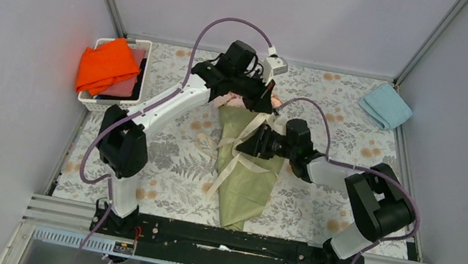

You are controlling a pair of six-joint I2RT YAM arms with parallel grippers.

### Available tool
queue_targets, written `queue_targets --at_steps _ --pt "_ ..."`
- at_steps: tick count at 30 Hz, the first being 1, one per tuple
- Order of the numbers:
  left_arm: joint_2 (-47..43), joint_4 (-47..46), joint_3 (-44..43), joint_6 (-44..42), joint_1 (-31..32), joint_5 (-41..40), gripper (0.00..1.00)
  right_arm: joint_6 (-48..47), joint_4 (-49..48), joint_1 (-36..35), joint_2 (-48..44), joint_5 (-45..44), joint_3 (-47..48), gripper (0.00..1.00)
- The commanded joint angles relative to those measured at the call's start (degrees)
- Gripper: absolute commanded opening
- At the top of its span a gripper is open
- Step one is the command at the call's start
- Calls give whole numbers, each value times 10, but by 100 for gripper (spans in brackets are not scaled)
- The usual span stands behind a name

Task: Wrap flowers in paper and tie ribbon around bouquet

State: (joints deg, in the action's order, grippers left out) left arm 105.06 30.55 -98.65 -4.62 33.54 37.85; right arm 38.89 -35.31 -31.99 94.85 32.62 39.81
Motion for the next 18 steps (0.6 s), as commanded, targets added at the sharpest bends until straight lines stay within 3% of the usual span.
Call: queue_targets --at_steps 1,4,11,18 --pt "21 -56 -18 38 -30 -28 0 -53 102 3 -53 -4 -4 47" --pt "28 -62 -5 44 -36 -48 0 -97 166 6 -87 -24 -3 47" --pt "79 -66 8 69 -34 -43 0 -186 195 7 -157 12 -30 53" --pt "108 -37 -9 51 -28 -40 0 -229 219 71 -274 -67 -58 55"
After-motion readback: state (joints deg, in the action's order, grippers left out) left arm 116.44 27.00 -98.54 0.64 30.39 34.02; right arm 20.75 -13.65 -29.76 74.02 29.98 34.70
